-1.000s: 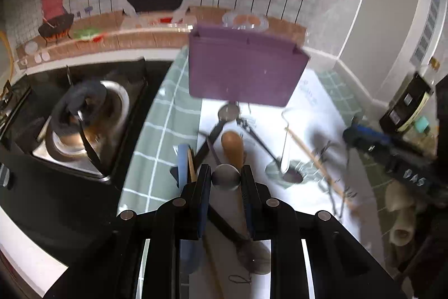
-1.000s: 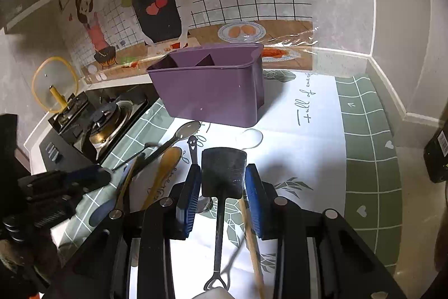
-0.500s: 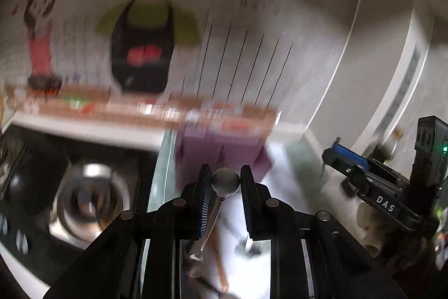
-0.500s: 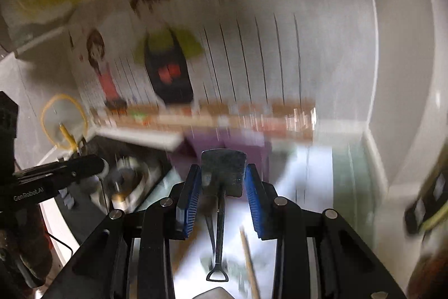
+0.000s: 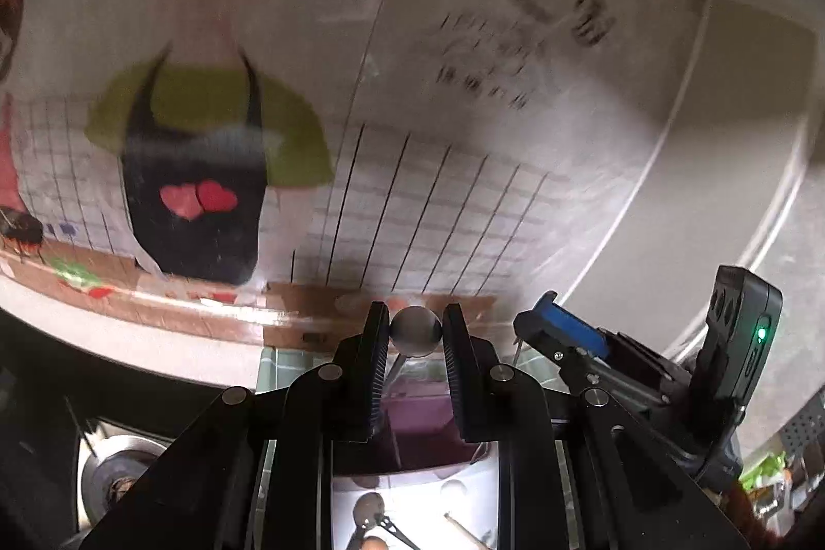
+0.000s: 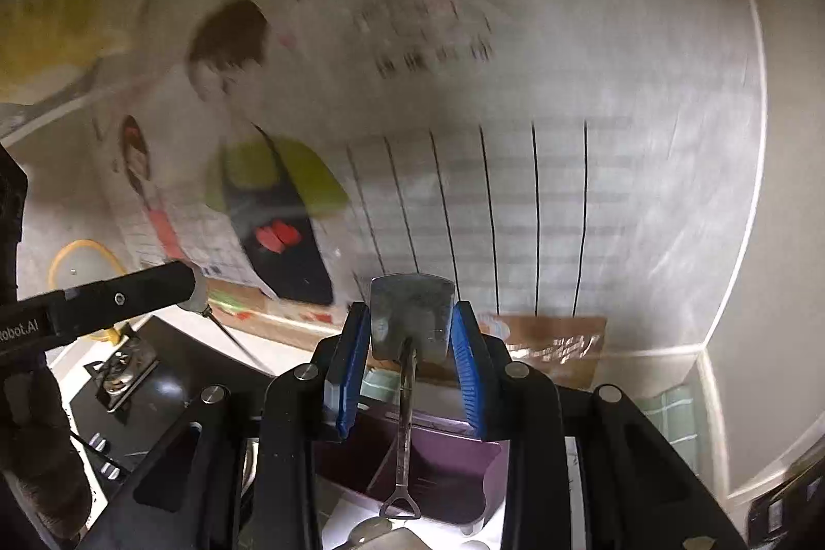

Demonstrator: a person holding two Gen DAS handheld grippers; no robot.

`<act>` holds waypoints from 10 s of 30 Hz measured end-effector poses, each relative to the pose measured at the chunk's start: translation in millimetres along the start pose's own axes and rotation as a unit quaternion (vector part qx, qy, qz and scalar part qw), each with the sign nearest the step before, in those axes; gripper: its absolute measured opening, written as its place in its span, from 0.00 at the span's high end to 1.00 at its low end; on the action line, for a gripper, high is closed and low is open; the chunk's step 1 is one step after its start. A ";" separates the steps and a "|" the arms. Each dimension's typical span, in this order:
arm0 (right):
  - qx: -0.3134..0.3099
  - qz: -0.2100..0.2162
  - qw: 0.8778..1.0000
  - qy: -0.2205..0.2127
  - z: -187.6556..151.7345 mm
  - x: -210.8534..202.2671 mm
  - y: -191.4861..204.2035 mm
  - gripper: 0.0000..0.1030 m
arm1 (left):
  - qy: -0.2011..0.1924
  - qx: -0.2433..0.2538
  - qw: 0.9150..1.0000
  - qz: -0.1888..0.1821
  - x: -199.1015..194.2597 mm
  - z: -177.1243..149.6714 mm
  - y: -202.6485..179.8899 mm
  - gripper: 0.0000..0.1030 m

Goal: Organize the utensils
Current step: 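Lift both utensils into the purple holder and open both tools, then grasp a wooden chopstick with the right tool while the left tool grasps the wooden spoon, then carry chopstick and wooden spoon into the purple holder and release both, then reach the right tool to the white plastic spoon and grasp it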

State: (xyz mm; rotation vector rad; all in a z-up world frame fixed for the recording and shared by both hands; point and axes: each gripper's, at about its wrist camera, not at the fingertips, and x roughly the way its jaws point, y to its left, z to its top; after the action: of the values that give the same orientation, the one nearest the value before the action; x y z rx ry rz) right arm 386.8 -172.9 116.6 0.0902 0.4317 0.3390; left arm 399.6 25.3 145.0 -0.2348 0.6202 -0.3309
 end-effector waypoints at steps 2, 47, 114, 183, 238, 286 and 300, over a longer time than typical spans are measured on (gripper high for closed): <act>0.002 -0.005 1.000 0.006 -10.9 14.8 -3.7 0.72 | 0.014 -0.004 1.000 0.001 17.8 -8.4 5.5 0.79; -0.082 0.014 0.954 0.288 -229.1 -5.8 -23.8 0.72 | 0.141 -0.088 0.979 0.115 -62.4 -277.5 43.9 0.51; 0.006 0.031 0.990 0.140 -206.8 -94.3 -30.7 0.94 | 0.093 -0.030 0.993 0.061 -34.2 -244.7 -25.2 0.73; 0.009 0.029 0.995 0.095 -82.9 2.1 -26.8 0.83 | 0.035 0.005 0.998 0.043 26.2 -75.3 13.5 0.55; -0.147 -0.039 0.963 0.223 -238.1 22.6 -13.7 0.62 | 0.185 -0.108 0.973 0.089 -54.8 -308.4 38.8 0.55; -0.086 -0.037 0.987 0.128 -216.2 -67.7 -17.0 0.99 | 0.141 -0.070 0.970 0.185 -43.5 -331.0 24.7 0.55; -0.102 0.009 0.971 0.215 -235.2 -12.3 -22.5 0.72 | 0.124 -0.059 0.972 0.191 -59.3 -320.6 22.6 0.66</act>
State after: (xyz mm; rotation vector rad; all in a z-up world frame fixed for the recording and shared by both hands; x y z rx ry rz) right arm 283.3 -194.9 -95.0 -0.1841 0.8219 0.4210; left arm 166.5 31.0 -84.0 -0.1834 0.9161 0.0500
